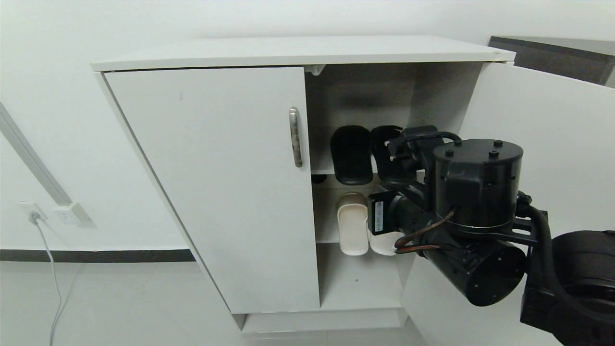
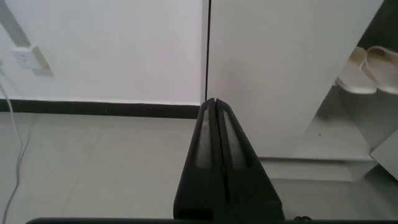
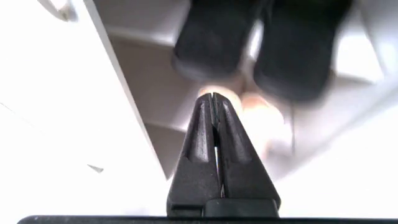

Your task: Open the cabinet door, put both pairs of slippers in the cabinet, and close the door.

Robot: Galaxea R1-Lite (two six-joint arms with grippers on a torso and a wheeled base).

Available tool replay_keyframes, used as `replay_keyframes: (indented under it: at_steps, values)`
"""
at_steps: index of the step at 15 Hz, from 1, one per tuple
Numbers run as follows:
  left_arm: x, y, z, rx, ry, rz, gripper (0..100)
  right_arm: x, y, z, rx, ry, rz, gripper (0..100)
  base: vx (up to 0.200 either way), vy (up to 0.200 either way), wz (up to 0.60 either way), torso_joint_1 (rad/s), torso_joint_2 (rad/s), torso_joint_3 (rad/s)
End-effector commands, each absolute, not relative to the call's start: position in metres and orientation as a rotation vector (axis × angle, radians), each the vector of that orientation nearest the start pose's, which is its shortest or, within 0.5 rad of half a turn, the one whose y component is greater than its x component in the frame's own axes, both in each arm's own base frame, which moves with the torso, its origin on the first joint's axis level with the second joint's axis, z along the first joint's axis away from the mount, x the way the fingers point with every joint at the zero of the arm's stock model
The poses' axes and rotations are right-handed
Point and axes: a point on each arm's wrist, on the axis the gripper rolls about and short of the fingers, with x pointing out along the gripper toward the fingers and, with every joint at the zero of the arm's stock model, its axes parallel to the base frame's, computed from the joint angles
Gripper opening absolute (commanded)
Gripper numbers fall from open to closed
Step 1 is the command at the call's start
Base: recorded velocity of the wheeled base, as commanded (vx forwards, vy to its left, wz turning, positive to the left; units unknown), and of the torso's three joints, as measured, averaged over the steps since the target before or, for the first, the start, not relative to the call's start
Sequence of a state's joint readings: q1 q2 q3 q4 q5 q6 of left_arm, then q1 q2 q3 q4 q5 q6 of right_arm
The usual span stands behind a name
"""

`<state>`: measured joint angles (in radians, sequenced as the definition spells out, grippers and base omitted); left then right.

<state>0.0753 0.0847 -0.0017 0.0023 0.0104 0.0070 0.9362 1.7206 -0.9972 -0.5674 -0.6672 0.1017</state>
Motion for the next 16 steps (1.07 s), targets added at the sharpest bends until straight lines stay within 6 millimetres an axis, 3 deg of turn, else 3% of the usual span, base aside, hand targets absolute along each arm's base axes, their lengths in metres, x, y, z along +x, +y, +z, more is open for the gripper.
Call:
replay_keyframes:
  at_steps: [1,6,12,16]
  values:
    - [-0.016,-0.001,0.077,0.005,0.086,0.086,0,0.201,0.25,0.218,-0.017,0.136,0.267,0,-0.2,0.0,0.0,0.002,0.01,0.002]
    - [-0.016,-0.001,0.077,0.002,0.086,0.086,0,0.198,0.25,0.21,0.059,0.171,0.285,0,-0.2,0.0,0.0,0.001,0.0,0.003]
    - [-0.016,-0.001,0.077,0.003,0.086,0.084,0,0.193,0.243,0.194,0.029,0.217,0.287,0,-0.2,0.0,0.0,0.002,0.0,0.006]
    - [-0.016,-0.001,0.077,0.003,0.086,0.084,0,0.194,0.24,0.191,0.034,0.219,0.312,0,0.0,0.0,0.0,0.0,0.0,0.0]
